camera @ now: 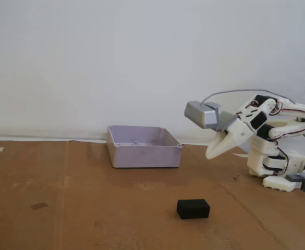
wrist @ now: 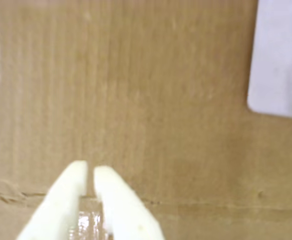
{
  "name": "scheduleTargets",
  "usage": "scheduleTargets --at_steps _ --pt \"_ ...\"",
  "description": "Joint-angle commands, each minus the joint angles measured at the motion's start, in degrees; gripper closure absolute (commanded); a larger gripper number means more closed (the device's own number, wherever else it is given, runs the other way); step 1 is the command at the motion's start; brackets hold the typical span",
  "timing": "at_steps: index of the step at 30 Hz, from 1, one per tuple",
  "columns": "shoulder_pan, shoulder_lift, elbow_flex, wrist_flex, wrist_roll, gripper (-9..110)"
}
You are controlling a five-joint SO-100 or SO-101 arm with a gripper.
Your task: Grasp a block and put it in the box.
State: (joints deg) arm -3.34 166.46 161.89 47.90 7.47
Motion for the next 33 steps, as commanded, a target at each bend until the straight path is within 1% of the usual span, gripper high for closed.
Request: scheduleTargets --at_steps 1,9,16,20,33 --pt "-1.5 -1.5 -9.3 -3.3 0.4 102" --pt "-5.8 -4.0 -14.9 -3.2 0.4 102" --pt "-9.1 -4.3 -16.1 -3.2 0.8 102" --pt "-9.5 -4.3 -16.1 -3.2 3.3 102" --pt "-10.5 -4.5 -15.8 -4.0 3.3 102"
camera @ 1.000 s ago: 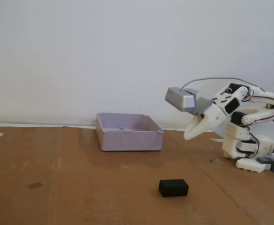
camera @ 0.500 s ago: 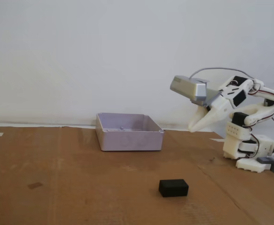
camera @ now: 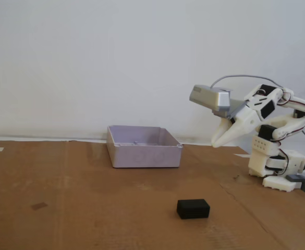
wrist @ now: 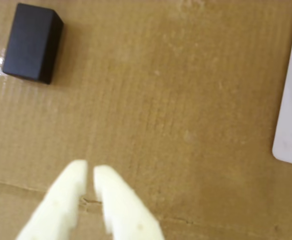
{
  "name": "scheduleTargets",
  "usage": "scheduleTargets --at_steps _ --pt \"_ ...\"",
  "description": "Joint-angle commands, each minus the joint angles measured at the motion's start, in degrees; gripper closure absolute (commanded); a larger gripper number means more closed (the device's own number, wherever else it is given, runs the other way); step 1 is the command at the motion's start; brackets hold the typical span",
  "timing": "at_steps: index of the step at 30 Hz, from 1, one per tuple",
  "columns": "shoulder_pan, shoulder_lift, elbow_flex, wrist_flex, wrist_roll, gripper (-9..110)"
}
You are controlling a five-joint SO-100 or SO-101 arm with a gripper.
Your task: Grasp a block and put it in the box.
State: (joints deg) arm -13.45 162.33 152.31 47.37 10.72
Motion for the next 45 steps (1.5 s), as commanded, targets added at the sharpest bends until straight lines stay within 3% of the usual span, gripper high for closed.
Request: scheduleTargets --at_steps 1,11,21,34,45 --pt "-0.4 -0.4 -5.8 -4.7 0.1 102" --pt "-0.6 -16.9 -9.7 -18.7 -0.5 102" --pt "-7.5 -35.6 -18.5 -26.3 0.0 102" --pt "-14.7 -45.8 -23.9 -26.8 2.5 102" --pt "-14.9 -50.4 -23.9 -26.9 3.8 102"
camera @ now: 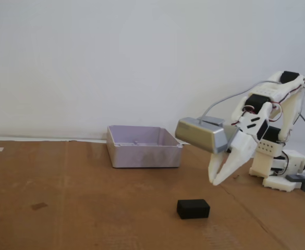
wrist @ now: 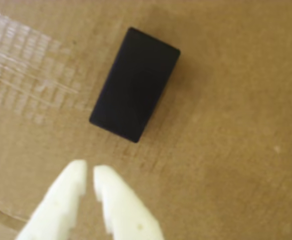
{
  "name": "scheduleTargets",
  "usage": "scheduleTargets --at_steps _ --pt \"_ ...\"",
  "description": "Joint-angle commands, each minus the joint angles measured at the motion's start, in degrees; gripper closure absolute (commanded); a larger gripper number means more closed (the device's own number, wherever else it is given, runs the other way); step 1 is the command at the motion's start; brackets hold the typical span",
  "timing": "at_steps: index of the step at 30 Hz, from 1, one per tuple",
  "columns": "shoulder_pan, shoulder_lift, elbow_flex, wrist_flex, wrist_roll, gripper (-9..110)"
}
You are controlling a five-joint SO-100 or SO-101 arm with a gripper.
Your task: Grasp a block and put it in the box.
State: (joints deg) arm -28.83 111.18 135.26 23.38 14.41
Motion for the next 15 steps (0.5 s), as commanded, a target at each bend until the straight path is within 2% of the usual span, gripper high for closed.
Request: scheduleTargets --at_steps 1,15 --pt "0.6 0.5 -6.9 -2.9 0.0 102" --pt "2.8 -9.8 -17.1 -2.9 0.1 102"
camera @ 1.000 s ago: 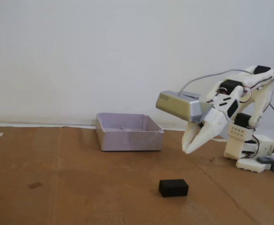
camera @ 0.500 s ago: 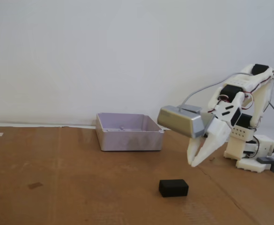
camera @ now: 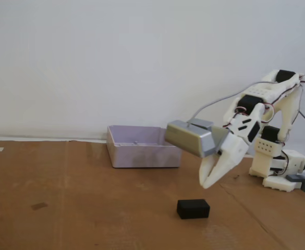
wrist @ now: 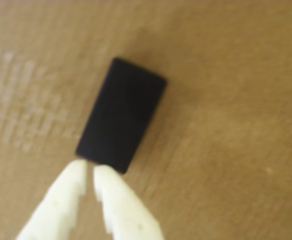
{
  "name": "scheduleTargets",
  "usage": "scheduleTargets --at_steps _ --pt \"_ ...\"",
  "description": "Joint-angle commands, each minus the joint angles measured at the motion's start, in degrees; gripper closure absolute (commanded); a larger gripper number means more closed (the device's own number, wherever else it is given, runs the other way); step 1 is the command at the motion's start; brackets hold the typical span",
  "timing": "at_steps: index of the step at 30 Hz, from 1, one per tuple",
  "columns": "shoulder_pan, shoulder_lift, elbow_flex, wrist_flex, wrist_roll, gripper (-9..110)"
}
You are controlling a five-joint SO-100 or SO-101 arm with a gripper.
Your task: Grasp a block and put it in the box.
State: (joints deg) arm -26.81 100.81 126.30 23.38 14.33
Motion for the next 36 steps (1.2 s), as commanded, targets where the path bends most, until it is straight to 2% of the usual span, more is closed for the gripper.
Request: scheduleTargets --at_steps 1,10,30,36 --pt "1.2 0.2 -8.6 -2.9 0.2 102" --pt "3.9 -0.4 -7.8 -2.5 -0.2 102" --pt "2.4 -3.6 -6.5 -2.7 0.3 101" --pt "2.2 -3.7 -6.5 -2.8 0.0 90"
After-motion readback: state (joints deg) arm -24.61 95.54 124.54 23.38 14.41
